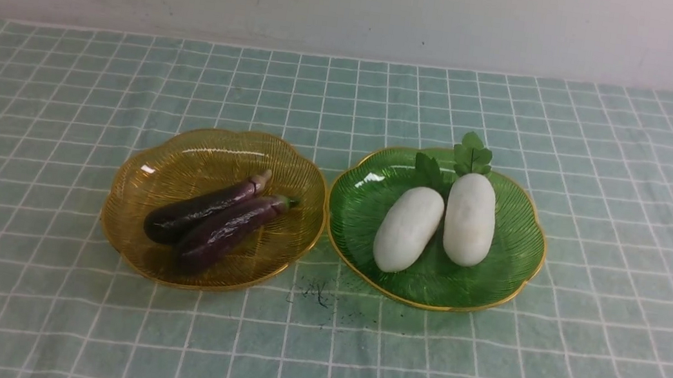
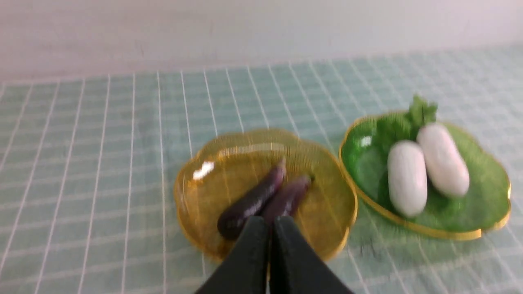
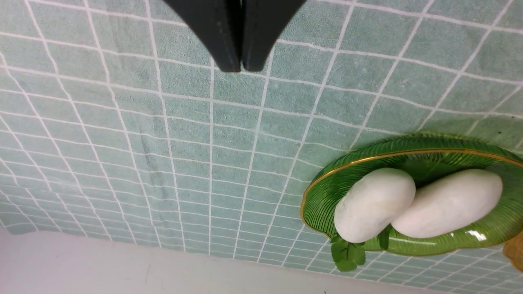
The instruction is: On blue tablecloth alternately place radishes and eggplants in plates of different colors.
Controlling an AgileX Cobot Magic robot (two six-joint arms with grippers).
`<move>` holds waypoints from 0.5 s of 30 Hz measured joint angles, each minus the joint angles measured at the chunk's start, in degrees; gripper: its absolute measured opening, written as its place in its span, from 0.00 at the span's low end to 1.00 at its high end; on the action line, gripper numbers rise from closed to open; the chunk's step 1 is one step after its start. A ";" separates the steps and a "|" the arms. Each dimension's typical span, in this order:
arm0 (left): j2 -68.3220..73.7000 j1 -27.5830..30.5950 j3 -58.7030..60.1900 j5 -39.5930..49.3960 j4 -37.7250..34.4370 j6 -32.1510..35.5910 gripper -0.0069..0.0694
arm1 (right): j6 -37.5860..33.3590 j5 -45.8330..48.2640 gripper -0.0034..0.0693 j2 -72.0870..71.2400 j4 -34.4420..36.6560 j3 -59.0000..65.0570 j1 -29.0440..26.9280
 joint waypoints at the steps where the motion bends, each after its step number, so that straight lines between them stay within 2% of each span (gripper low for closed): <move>1: -1.74 0.00 2.45 -4.11 -0.73 0.00 0.08 | 0.00 0.00 0.03 0.00 0.00 0.00 0.00; 6: -8.68 0.00 12.46 -23.88 -5.02 0.00 0.08 | 0.00 0.00 0.03 0.00 0.00 0.00 0.00; 8: -10.55 0.00 15.31 -29.18 -6.00 0.00 0.08 | -0.02 0.00 0.03 0.00 0.00 0.00 0.00; 10: -11.13 0.00 17.14 -31.41 -6.27 0.00 0.08 | -0.02 0.00 0.03 0.00 0.00 0.00 0.00; 15: -11.20 0.00 18.69 -30.58 -6.43 0.00 0.08 | -0.02 0.00 0.03 0.00 0.00 0.00 0.00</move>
